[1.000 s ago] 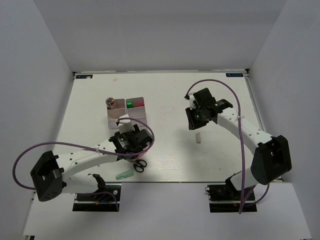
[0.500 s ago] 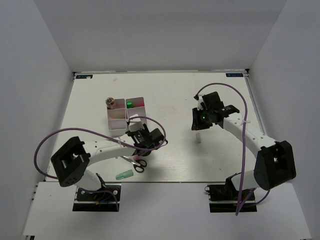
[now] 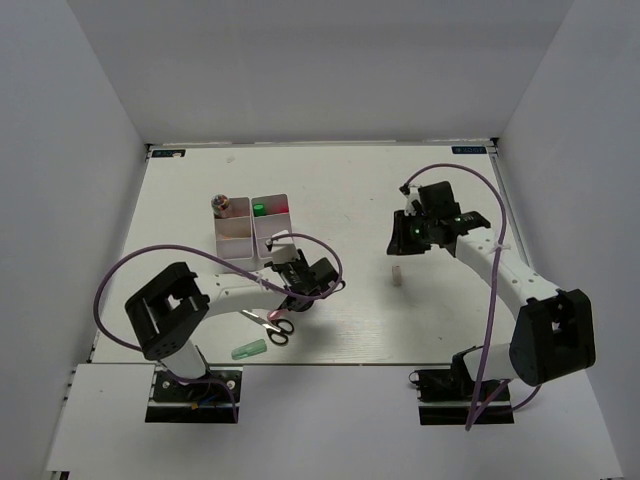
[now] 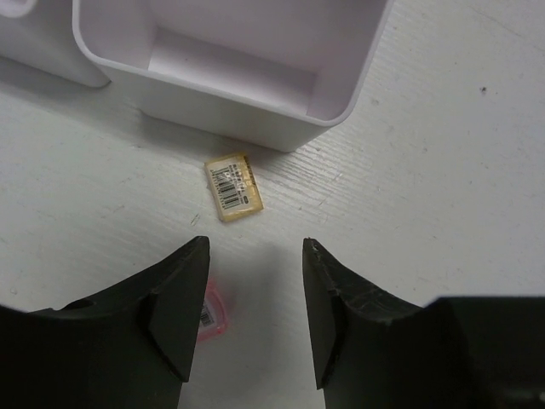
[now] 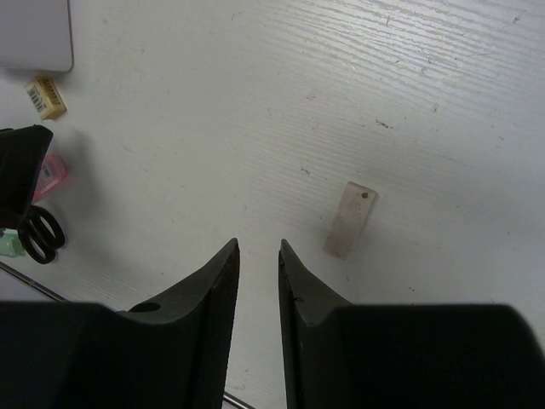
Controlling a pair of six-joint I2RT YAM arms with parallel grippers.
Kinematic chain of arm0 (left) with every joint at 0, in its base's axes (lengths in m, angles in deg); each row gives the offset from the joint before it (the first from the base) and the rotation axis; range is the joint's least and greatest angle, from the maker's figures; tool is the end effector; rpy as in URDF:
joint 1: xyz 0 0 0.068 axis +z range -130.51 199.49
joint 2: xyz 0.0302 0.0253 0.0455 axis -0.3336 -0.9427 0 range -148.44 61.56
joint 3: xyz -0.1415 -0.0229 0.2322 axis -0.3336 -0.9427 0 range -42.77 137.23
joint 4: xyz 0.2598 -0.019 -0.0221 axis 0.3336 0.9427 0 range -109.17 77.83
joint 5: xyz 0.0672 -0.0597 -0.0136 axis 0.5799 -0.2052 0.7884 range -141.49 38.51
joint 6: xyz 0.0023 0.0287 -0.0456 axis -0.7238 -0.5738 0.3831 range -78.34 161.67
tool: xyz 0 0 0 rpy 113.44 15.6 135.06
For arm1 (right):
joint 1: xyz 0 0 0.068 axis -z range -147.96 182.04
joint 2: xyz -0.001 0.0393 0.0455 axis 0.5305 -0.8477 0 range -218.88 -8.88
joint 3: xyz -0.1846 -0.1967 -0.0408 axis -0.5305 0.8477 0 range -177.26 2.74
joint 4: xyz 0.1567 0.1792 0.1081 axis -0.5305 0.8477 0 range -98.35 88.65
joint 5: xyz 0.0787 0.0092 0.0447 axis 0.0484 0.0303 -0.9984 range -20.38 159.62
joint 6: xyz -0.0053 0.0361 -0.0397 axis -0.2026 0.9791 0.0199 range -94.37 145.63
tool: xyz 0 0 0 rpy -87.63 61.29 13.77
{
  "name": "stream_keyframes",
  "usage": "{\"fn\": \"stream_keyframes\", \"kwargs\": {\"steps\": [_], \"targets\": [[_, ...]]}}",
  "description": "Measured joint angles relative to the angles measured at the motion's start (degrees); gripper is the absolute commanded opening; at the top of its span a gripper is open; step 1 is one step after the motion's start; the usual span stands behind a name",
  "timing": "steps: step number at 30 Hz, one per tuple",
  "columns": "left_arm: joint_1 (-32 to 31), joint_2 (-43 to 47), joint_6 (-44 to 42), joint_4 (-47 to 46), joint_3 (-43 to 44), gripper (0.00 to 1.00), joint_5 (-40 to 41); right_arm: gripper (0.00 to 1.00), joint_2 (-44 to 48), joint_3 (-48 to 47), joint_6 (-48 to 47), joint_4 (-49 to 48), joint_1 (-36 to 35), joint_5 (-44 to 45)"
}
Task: Sort the stationery into containers
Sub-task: Grab a piece of stationery with the left arm
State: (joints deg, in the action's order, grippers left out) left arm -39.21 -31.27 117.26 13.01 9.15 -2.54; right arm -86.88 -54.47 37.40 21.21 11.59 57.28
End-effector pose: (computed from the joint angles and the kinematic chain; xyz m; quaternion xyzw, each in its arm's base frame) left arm 0.1714 -0.2303 0.1689 -0.1925 0.8816 0.0359 0.4295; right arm 0.2643 0.1066 0.2571 -0.1070 0.9298 0.1908 0.2959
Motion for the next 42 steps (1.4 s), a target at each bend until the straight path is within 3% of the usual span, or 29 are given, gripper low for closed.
{"fn": "stream_keyframes", "kwargs": {"steps": [26,42], "targets": [[-0.15,-4.37,-5.79,-10.4,-4.74,0.5,5.25,0.28,0.0,0.02,1.29,-0.22,4.63,-5.49],[-1.05,-8.68,-6.08,-9.88,-3.37,0.49,9.75,0.27,0.0,0.04,1.6,-0.22,5.86,-7.78]]}}
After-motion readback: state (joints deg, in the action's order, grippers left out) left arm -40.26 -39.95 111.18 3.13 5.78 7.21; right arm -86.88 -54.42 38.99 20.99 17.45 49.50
